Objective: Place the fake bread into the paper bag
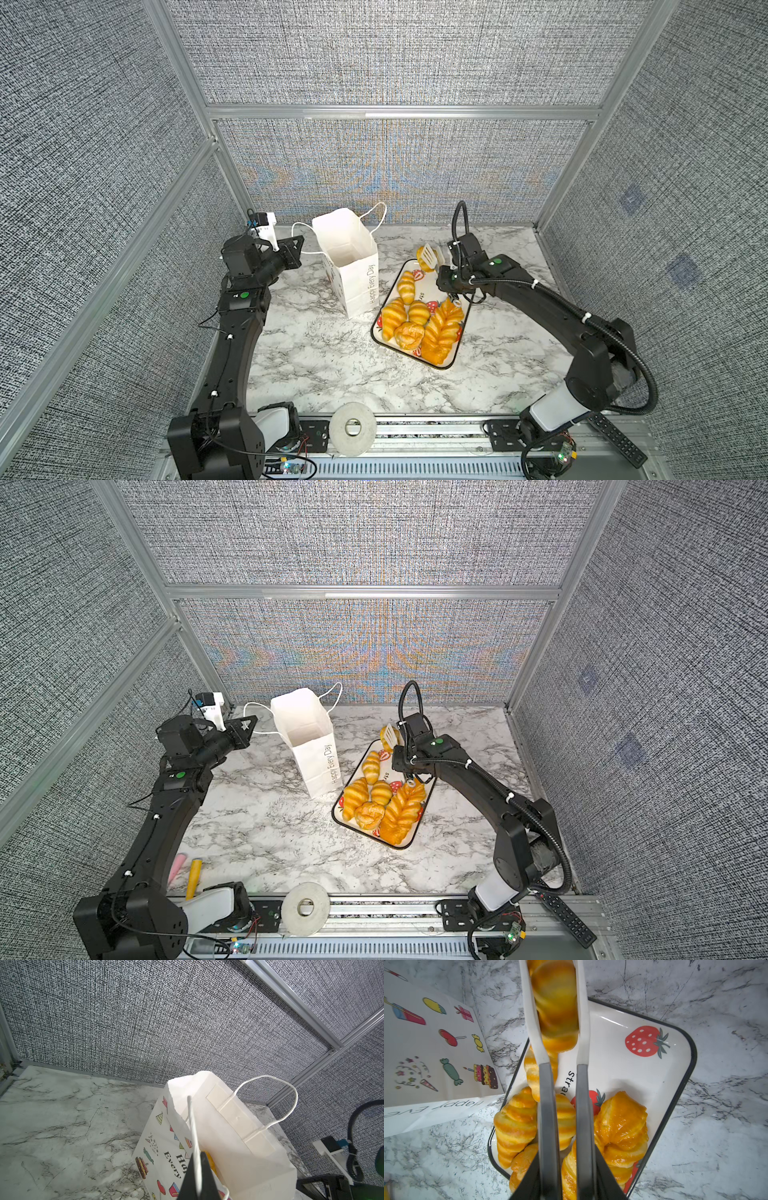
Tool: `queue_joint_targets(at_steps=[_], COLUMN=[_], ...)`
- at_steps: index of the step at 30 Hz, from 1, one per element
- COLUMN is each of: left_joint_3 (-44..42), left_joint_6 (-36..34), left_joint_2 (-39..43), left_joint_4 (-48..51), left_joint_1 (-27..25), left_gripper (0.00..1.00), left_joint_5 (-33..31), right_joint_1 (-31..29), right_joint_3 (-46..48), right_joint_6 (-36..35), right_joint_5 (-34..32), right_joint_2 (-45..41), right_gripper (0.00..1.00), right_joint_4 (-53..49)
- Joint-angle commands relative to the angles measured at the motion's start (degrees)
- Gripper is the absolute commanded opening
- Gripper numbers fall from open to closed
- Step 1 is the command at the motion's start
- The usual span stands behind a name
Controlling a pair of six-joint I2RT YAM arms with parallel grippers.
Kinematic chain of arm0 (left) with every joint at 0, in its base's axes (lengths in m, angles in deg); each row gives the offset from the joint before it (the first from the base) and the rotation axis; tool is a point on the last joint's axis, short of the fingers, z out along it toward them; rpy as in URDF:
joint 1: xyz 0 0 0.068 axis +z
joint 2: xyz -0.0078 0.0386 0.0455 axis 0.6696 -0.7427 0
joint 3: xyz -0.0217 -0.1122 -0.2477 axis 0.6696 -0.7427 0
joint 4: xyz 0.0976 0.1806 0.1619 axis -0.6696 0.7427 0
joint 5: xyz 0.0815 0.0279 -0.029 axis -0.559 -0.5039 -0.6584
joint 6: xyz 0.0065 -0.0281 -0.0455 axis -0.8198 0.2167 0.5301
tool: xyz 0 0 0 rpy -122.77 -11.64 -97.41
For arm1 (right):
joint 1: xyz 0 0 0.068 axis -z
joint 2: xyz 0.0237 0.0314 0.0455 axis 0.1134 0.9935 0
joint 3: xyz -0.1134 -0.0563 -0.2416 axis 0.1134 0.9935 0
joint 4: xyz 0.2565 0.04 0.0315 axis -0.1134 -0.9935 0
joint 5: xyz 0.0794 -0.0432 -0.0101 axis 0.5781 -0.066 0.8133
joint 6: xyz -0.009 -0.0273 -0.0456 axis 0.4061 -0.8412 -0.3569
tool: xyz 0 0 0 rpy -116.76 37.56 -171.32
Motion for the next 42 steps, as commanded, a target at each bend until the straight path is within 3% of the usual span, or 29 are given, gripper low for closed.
queue_joint_targets(at_steps=[1,24,42], left_joint_3=[0.18,0.11,0.14], left_joint_6=[-0.02,-0.02,-0.02], left_joint_2=[-0.16,-0.18,-0.04], left_joint_4=[-0.54,-0.55,-0.55], left_joint_1=[0.15,0.15,0.15], left_gripper=[0.0,0.0,0.0], left_joint_5=[0.62,0.62,0.62], right_joint_1=[-0.14,-6.32,-13.54], right_joint_3=[0.62,7.53,6.97], right_joint_6=[0.34,-2.84,-7.36], right_joint_5=[1.14,2.11,0.18], right_joint_2=[-2.05,-16.2,-18.02], right_gripper=[0.31,0.31,0.31], right_joint_4=[2.86,16.45,20.59])
